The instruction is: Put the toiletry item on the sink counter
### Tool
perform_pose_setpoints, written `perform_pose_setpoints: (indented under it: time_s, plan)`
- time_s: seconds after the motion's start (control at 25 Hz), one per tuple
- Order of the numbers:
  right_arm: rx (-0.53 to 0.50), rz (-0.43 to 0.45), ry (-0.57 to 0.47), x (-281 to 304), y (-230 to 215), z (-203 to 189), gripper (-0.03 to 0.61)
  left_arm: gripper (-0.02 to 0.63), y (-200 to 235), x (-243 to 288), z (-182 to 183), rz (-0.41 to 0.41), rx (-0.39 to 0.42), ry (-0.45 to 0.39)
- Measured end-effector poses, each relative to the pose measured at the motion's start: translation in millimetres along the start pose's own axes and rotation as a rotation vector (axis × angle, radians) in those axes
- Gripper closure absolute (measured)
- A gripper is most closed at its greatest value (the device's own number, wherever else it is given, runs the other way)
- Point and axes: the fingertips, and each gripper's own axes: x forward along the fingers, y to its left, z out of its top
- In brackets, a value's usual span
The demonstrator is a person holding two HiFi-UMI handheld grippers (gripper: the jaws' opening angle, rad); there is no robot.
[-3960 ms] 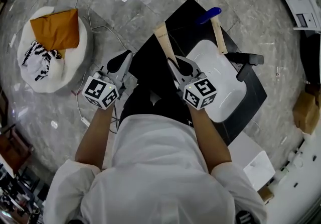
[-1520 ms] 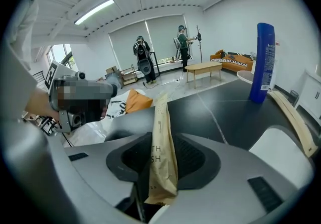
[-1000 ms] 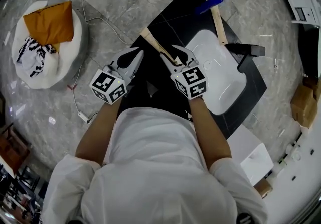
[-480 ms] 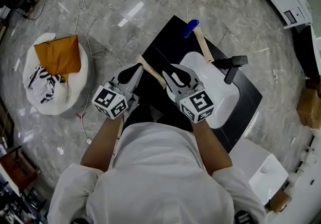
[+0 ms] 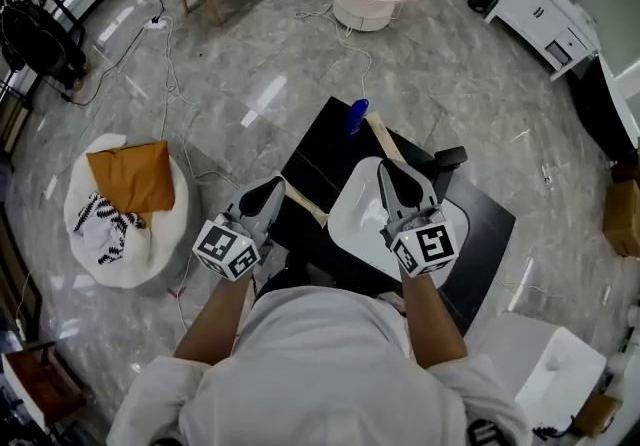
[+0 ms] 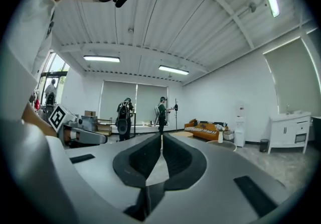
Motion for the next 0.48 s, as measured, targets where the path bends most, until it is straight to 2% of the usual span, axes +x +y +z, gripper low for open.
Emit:
perform_pose_setpoints:
  time_s: [0.24, 0.48]
  plan:
    - [0.010, -0.095, -0.017, -25, -14, 11, 0.555, 0.597, -17, 3, 27, -0.012, 0.073, -0.033]
    - [0.077, -0.089, 0.015, -36, 4, -3, 0.555, 0.597, -23, 4, 25, 0.005, 0.079, -0.022]
